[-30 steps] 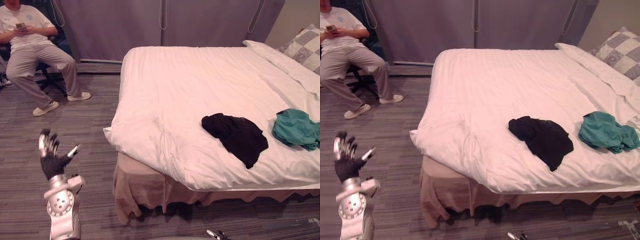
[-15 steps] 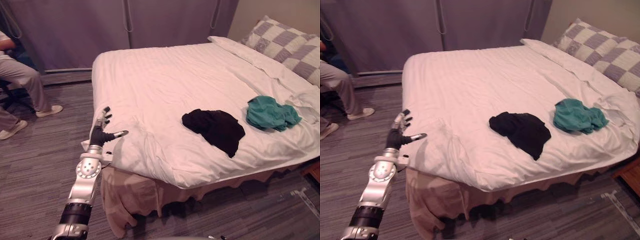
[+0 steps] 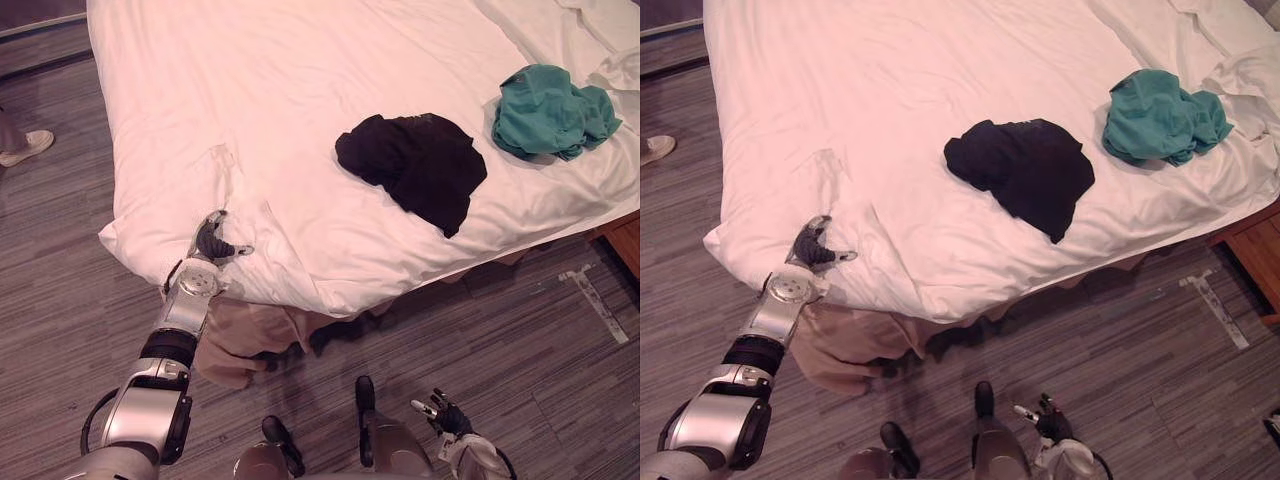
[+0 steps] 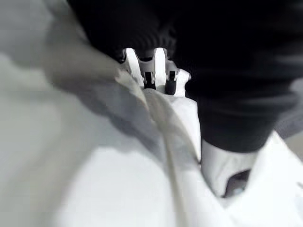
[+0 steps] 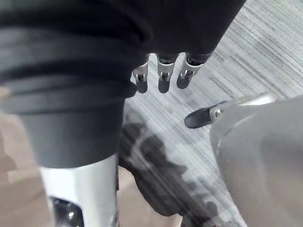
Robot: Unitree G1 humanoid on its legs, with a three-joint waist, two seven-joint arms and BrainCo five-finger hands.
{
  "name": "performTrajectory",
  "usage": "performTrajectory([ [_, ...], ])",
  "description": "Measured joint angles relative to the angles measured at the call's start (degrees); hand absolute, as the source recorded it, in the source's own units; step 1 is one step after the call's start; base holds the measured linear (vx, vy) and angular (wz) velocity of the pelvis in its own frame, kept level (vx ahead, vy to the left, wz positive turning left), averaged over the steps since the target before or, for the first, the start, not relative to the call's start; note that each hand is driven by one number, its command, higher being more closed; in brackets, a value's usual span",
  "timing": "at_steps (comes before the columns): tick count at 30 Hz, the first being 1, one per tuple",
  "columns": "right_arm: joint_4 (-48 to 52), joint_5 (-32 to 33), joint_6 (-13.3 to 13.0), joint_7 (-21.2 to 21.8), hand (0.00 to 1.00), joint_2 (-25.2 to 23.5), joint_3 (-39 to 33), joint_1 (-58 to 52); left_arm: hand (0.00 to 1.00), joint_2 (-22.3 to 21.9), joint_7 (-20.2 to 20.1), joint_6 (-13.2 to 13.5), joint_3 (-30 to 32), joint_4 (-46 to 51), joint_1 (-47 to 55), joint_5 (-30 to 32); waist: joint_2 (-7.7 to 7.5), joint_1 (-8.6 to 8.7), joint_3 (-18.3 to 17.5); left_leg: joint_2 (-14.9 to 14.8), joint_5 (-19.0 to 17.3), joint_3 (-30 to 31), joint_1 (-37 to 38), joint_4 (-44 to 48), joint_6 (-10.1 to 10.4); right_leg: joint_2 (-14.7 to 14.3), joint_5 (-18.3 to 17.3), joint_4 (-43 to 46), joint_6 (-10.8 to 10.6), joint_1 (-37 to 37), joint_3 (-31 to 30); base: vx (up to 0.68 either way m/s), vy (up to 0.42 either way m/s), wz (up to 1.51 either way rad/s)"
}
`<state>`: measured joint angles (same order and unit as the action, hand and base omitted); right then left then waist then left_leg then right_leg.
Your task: Tidy the bed and pick cloth on bed and put in laundry
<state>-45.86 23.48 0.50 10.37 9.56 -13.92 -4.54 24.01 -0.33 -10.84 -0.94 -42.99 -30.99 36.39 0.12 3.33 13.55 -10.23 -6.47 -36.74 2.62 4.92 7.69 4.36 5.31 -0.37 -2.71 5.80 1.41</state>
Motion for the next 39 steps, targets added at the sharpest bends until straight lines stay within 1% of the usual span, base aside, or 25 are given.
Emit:
performTrajectory([
  [1,0.0,1.6,0.0,0.4,0.00,0.8,-1.9,0.3,1.00,0.1,0.0,-1.0,0.5,-0.5,1.5,0.7,0.24,-0.01,-0.3,-0.1,-0.2,-0.4,0.6,-0.1,0.1,-0.1,-0.1,0.0,0.0,-0.4,-0.2,-0.08,-0.032,-0.16],
  [3,0.1,3.2,-0.2,0.7,0.00,3.2,-4.9,1.0,1.00,0.1,0.0,-1.7,2.3,-1.3,5.1,0.6,0.57,0.11,-0.7,0.0,-0.5,-1.1,2.0,-0.2,0.3,-0.1,-0.9,-0.3,-0.2,-1.5,-0.2,-0.07,-0.040,-0.19],
  [5,1.9,4.1,-0.4,0.3,0.00,7.0,-9.2,1.0,1.00,-0.1,0.1,-2.3,3.7,-2.7,11.3,-2.7,1.67,0.11,-3.1,0.0,-0.6,-1.9,3.0,-1.3,0.4,-0.1,-1.6,-0.4,-0.4,-1.9,0.2,-0.05,-0.062,-0.08],
  [7,3.5,4.1,-0.5,-0.6,0.00,9.1,-11.3,0.9,1.00,-0.3,0.3,-2.2,4.5,-3.4,14.7,-5.1,2.16,0.24,-3.9,0.1,-0.1,-2.2,3.8,-2.3,0.6,-0.2,-1.8,-0.4,-0.5,-2.4,0.6,-0.01,-0.060,0.11],
  [8,6.9,4.1,-0.3,-3.0,0.00,11.0,-14.1,0.9,0.00,-0.9,0.7,-0.8,6.2,-3.7,19.3,-9.6,2.03,0.27,-4.2,0.1,0.5,-2.1,5.4,-3.5,0.8,-0.2,-2.2,-0.8,-0.7,-4.1,1.5,-0.01,-0.043,0.21],
  [10,10.3,3.8,-0.2,-5.0,0.00,11.9,-16.0,0.9,0.00,-1.8,1.3,1.0,7.4,-3.4,23.5,-13.9,1.77,0.20,-6.2,0.3,1.2,-1.9,5.5,-4.6,0.9,-0.3,-2.3,-1.1,-0.9,-4.2,2.2,-0.01,-0.038,0.25],
  [11,13.8,3.5,-0.1,-7.1,0.00,13.2,-17.7,0.9,0.00,-3.0,1.6,3.1,8.6,-2.0,28.0,-16.8,1.00,-0.09,-7.7,0.5,1.8,-1.0,5.6,-5.6,1.3,-0.3,-2.5,-1.2,-1.1,-4.4,3.1,0.02,-0.033,0.27],
  [14,18.6,3.4,0.1,-9.3,0.00,15.2,-20.1,1.1,0.00,-4.7,1.8,5.5,11.0,0.4,33.1,-22.1,-0.23,-0.51,-8.8,1.0,2.8,0.5,6.5,-7.1,1.2,-0.1,-2.7,-1.4,-1.2,-5.8,4.6,0.02,-0.013,0.31],
  [16,24.0,2.6,-0.2,-9.1,0.00,17.0,-20.7,2.0,0.00,-6.3,1.8,6.7,14.3,1.5,37.5,-26.9,-0.86,-1.00,-10.4,1.6,3.2,1.7,6.8,-8.0,1.1,0.2,-2.8,-1.4,-1.2,-6.1,5.7,0.01,0.005,0.20],
  [17,25.2,1.5,-0.2,-8.6,1.00,17.6,-20.7,2.6,0.00,-6.9,1.8,6.7,15.6,1.5,38.3,-28.5,-0.84,-1.04,-10.5,1.8,3.3,2.3,6.9,-8.2,1.0,0.5,-2.9,-1.4,-1.3,-6.4,6.1,-0.01,0.008,0.26],
  [19,27.2,0.1,-0.3,-6.4,1.00,18.3,-20.1,3.6,0.00,-8.0,2.3,6.7,18.2,0.8,40.3,-32.9,-0.69,-1.10,-10.5,2.3,3.3,3.6,7.3,-8.5,0.9,1.0,-3.4,-1.4,-1.7,-7.4,7.2,-0.01,0.009,0.32],
  [20,28.5,-1.3,-0.3,-4.2,1.00,19.1,-17.6,3.9,0.00,-8.6,3.0,6.7,20.4,-0.5,42.5,-35.7,-0.57,-1.28,-11.0,2.7,3.3,4.6,7.5,-8.8,0.9,1.2,-4.0,-1.3,-1.6,-8.0,7.7,-0.01,-0.001,0.26],
  [22,29.7,-3.0,-0.3,-1.1,1.00,20.6,-13.4,5.0,0.00,-9.5,4.1,6.8,22.7,-2.3,44.8,-36.9,-0.21,-1.92,-11.4,2.9,3.4,5.2,7.4,-9.0,0.8,1.4,-4.2,-1.2,-1.7,-7.9,8.2,0.00,-0.005,0.23],
  [23,29.8,-3.5,-0.3,2.3,1.00,22.2,-9.5,6.9,0.00,-10.2,4.9,6.7,23.7,-4.2,46.3,-37.2,0.06,-2.22,-11.6,3.2,3.6,6.3,7.2,-9.3,0.4,1.7,-4.3,-1.2,-1.8,-7.9,9.2,0.01,-0.011,0.26],
  [25,29.8,-3.5,-0.3,5.6,1.00,23.6,-5.6,9.0,0.00,-11.0,5.4,6.8,24.4,-5.7,47.3,-37.6,0.15,-2.54,-11.6,3.6,4.1,7.5,6.9,-10.0,0.0,1.7,-4.4,-1.2,-1.9,-7.8,9.8,-0.02,-0.009,0.37],
  [26,29.5,-3.1,-0.3,10.4,1.00,24.8,-1.0,12.9,0.00,-11.8,5.8,6.8,24.7,-7.4,48.2,-38.5,0.25,-3.08,-11.6,4.0,4.5,8.8,6.1,-10.1,-0.4,2.1,-4.4,-1.3,-1.9,-7.7,10.7,-0.04,-0.001,0.40],
  [27,29.3,-3.1,-0.3,11.6,1.00,25.0,0.7,14.4,0.00,-12.0,5.9,6.8,24.8,-8.0,48.4,-39.0,0.25,-3.29,-11.6,4.0,4.6,9.2,5.9,-10.1,-0.5,2.1,-4.4,-1.3,-1.9,-7.7,11.0,-0.04,0.000,0.42],
  [28,28.7,-2.7,-0.3,14.7,1.00,25.4,4.5,18.0,0.00,-12.1,6.3,7.0,24.8,-8.9,48.7,-40.3,0.10,-3.75,-11.5,4.3,4.8,10.0,5.5,-10.1,-0.6,2.3,-4.4,-1.3,-1.9,-7.7,11.8,-0.03,-0.011,0.34],
  [29,28.2,-1.7,-0.3,17.6,1.00,25.5,7.9,21.0,0.00,-12.1,6.4,7.8,25.1,-9.7,48.8,-42.0,-0.13,-4.33,-11.4,4.3,5.1,10.8,5.2,-10.3,-0.7,2.4,-4.4,-1.3,-1.9,-7.8,12.6,-0.02,-0.009,0.32],
  [30,28.0,-0.8,-0.3,18.7,1.00,25.4,9.4,22.4,0.00,-12.2,6.4,8.3,25.4,-9.8,48.8,-42.7,-0.22,-4.81,-11.3,4.4,5.3,11.1,5.1,-10.4,-0.8,2.4,-4.4,-1.3,-1.9,-7.9,12.8,-0.03,-0.019,0.33],
  [32,27.9,3.1,0.1,23.4,1.00,24.6,14.9,28.0,0.00,-12.7,6.4,11.2,26.0,-9.8,48.5,-45.7,-0.73,-6.60,-11.0,4.7,5.9,12.9,4.3,-10.8,-1.2,2.7,-4.3,-1.4,-1.9,-7.9,14.2,-0.03,-0.017,0.35],
  [34,27.8,4.7,1.1,24.9,1.00,21.9,17.7,31.3,0.00,-13.1,6.6,12.9,26.0,-9.8,48.6,-46.6,-1.07,-7.02,-10.6,4.9,6.2,14.1,3.5,-10.7,-1.5,3.0,-4.3,-1.4,-1.9,-7.9,15.4,-0.02,-0.010,0.34],
  [36,27.7,5.8,2.2,25.1,1.00,19.0,21.3,34.5,0.00,-13.7,6.7,13.9,25.8,-9.2,48.1,-46.6,-1.19,-7.60,-8.9,5.1,6.5,15.0,2.8,-10.6,-1.8,3.3,-4.2,-1.4,-1.7,-7.8,15.9,-0.04,-0.003,0.29],
  [38,27.7,5.8,2.9,24.6,1.00,17.0,24.9,38.0,0.00,-13.7,6.7,14.4,24.6,-8.7,46.2,-46.6,-1.34,-8.21,-6.1,5.3,6.8,16.0,0.6,-9.9,-2.2,3.7,-3.9,-1.2,-1.4,-6.4,16.5,-0.12,0.001,0.24],
  [39,27.5,5.4,3.5,23.5,1.00,15.8,27.0,41.1,0.00,-13.8,6.6,15.1,23.3,-6.9,44.1,-46.8,-1.33,-9.02,-3.3,5.4,7.5,16.7,-2.0,-9.1,-2.7,3.8,-3.3,-0.8,-1.0,-4.2,16.6,-0.15,-0.008,0.24],
])
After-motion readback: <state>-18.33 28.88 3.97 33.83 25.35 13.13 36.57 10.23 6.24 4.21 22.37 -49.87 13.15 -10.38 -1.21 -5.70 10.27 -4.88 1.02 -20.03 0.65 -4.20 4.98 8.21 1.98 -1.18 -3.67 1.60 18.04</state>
